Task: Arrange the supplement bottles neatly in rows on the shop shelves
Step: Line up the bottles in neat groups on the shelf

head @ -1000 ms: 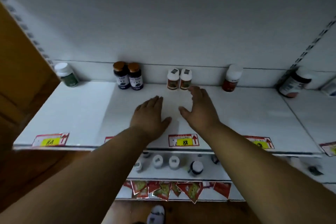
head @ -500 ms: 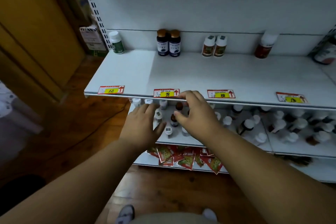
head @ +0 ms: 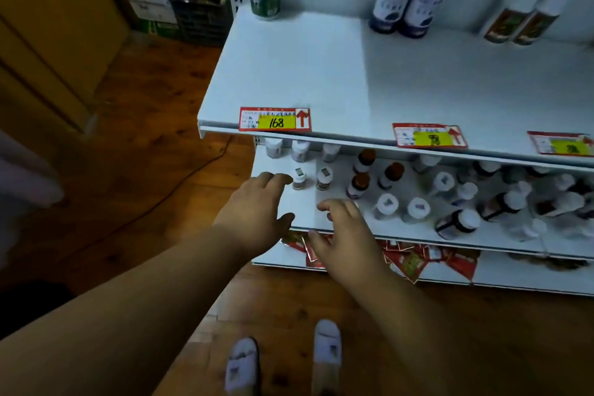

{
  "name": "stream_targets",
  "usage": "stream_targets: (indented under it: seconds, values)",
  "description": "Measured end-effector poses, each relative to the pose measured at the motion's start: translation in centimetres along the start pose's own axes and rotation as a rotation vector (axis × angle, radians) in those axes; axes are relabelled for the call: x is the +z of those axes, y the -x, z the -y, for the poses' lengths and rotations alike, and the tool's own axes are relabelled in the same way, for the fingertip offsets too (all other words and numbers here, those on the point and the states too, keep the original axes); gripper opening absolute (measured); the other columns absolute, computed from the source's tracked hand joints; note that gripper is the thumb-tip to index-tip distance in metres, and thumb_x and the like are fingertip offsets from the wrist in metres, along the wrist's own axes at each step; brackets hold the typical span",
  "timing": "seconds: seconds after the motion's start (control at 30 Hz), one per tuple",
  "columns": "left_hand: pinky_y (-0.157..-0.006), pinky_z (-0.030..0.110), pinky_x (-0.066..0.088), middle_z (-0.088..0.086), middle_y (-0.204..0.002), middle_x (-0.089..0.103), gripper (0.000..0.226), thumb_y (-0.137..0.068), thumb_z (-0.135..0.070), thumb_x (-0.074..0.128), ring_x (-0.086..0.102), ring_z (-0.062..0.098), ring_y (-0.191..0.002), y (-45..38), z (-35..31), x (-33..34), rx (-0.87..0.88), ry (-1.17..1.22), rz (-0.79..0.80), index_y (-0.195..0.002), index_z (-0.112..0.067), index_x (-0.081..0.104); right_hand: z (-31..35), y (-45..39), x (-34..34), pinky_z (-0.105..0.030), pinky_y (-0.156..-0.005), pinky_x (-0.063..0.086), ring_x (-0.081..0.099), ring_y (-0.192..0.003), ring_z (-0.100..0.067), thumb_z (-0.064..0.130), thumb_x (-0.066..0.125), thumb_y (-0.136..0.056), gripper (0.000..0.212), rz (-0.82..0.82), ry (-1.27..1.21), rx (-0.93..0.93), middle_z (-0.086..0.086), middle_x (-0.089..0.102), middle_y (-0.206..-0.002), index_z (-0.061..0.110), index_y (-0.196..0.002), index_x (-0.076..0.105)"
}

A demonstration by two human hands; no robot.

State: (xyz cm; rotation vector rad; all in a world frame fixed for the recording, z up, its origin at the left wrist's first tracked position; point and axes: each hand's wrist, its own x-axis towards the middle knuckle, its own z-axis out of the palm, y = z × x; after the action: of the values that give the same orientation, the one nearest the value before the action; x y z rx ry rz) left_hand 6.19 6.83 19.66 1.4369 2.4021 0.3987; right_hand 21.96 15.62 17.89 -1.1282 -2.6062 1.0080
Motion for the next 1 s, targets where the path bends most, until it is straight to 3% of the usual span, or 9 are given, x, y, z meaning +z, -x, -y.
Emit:
stream_targets:
  seconds: [0.2, 0.27, 0.47, 0.6, 0.7, 0.8, 0.9, 0.93, 1.0]
  values:
    - [-0.106, 0.034, 0.042, 0.003, -0.146, 0.044, 0.070, -0.087, -0.037, 0.068, 0.045, 0.024, -0.130, -5.7, 5.8, 9.3, -0.089, 0.044, 0.008, -0.147, -0.024, 0.034, -6.1, -8.9, 9.0, -0.029, -0.100, 0.046, 0.053, -0.121, -0.018, 0.030, 0.064, -0.090, 0.049, -0.057, -0.045, 0.096, 0.002, 0.046, -0.139, 0.024, -0.134, 0.046]
    - [-0.105, 0.034, 0.042, 0.002, -0.147, 0.041, 0.071, -0.086, -0.039, 0.069, 0.044, 0.023, -0.131, -6.6, 7.6, 11.9, -0.097, 0.032, 0.026, -0.147, -0.025, 0.034, -8.3, -11.5, 11.8, -0.033, -0.106, 0.040, 0.048, -0.128, -0.022, 0.029, 0.062, -0.091, 0.053, -0.067, -0.008, 0.090, -0.004, 0.044, -0.143, 0.021, -0.139, 0.042]
    - [-0.107, 0.035, 0.041, 0.002, -0.150, 0.037, 0.075, -0.086, -0.047, 0.065, 0.042, 0.023, -0.133, -9.6, 10.8, 17.2, -0.065, -0.055, 0.024, -0.148, -0.025, 0.029, -12.6, -19.5, 17.7, -0.044, -0.116, 0.028, 0.016, -0.147, -0.031, 0.032, 0.053, -0.096, 0.071, 0.024, 0.217, 0.045, -0.009, 0.009, -0.161, 0.039, -0.152, 0.010]
    - [-0.107, 0.037, 0.041, 0.002, -0.150, 0.037, 0.074, -0.087, -0.046, 0.063, 0.040, 0.024, -0.133, -10.9, 11.3, 19.3, -0.035, -0.071, -0.010, -0.148, -0.025, 0.029, -13.6, -23.2, 19.3, -0.044, -0.104, 0.041, 0.045, -0.129, -0.033, 0.017, 0.050, -0.095, 0.059, 0.005, 0.218, -0.098, -0.013, 0.038, -0.146, 0.024, -0.149, 0.028]
    - [-0.107, 0.036, 0.040, 0.002, -0.151, 0.036, 0.075, -0.087, -0.046, 0.064, 0.040, 0.024, -0.134, -10.8, 11.4, 20.0, -0.045, -0.072, 0.007, -0.149, -0.025, 0.027, -14.0, -23.2, 18.9, -0.036, -0.095, 0.043, 0.052, -0.118, -0.031, 0.008, 0.056, -0.089, 0.059, 0.015, 0.205, -0.092, -0.012, 0.046, -0.134, 0.020, -0.142, 0.033]
    - [-0.109, 0.036, 0.038, 0.003, -0.152, 0.035, 0.077, -0.087, -0.047, 0.064, 0.037, 0.024, -0.137, -10.0, 10.9, 19.3, -0.078, -0.074, 0.050, -0.150, -0.024, 0.025, -14.0, -21.7, 17.7, -0.027, -0.079, 0.041, 0.057, -0.100, -0.024, 0.019, 0.064, -0.087, 0.044, 0.064, 0.063, -0.041, -0.002, 0.053, -0.113, 0.022, -0.123, 0.039]
    - [-0.111, 0.036, 0.036, 0.003, -0.152, 0.035, 0.083, -0.084, -0.049, 0.067, 0.035, 0.024, -0.138, -8.3, 9.7, 16.9, -0.106, -0.054, 0.048, -0.150, -0.022, 0.024, -12.6, -18.2, 15.4, -0.018, -0.064, 0.039, 0.056, -0.081, -0.007, 0.027, 0.071, -0.084, 0.038, 0.051, -0.250, 0.057, 0.004, 0.055, -0.101, 0.025, -0.111, 0.043]
    - [-0.111, 0.036, 0.036, 0.002, -0.152, 0.036, 0.086, -0.082, -0.050, 0.069, 0.036, 0.024, -0.138, -7.3, 9.0, 15.8, -0.117, -0.041, 0.051, -0.150, -0.022, 0.024, -11.7, -16.4, 14.3, -0.017, -0.068, 0.046, 0.059, -0.081, -0.005, 0.028, 0.070, -0.085, 0.033, 0.045, -0.391, 0.103, 0.004, 0.058, -0.101, 0.028, -0.109, 0.047]
    - [-0.110, 0.037, 0.037, 0.002, -0.151, 0.037, 0.094, -0.077, -0.056, 0.072, 0.037, 0.023, -0.137, -4.8, 6.7, 12.9, -0.121, 0.014, 0.083, -0.150, -0.022, 0.025, -9.6, -12.2, 11.2, -0.032, -0.081, 0.057, 0.067, -0.087, -0.012, 0.032, 0.066, -0.088, 0.020, 0.043, -0.628, 0.213, 0.004, 0.065, -0.103, 0.036, -0.104, 0.055]
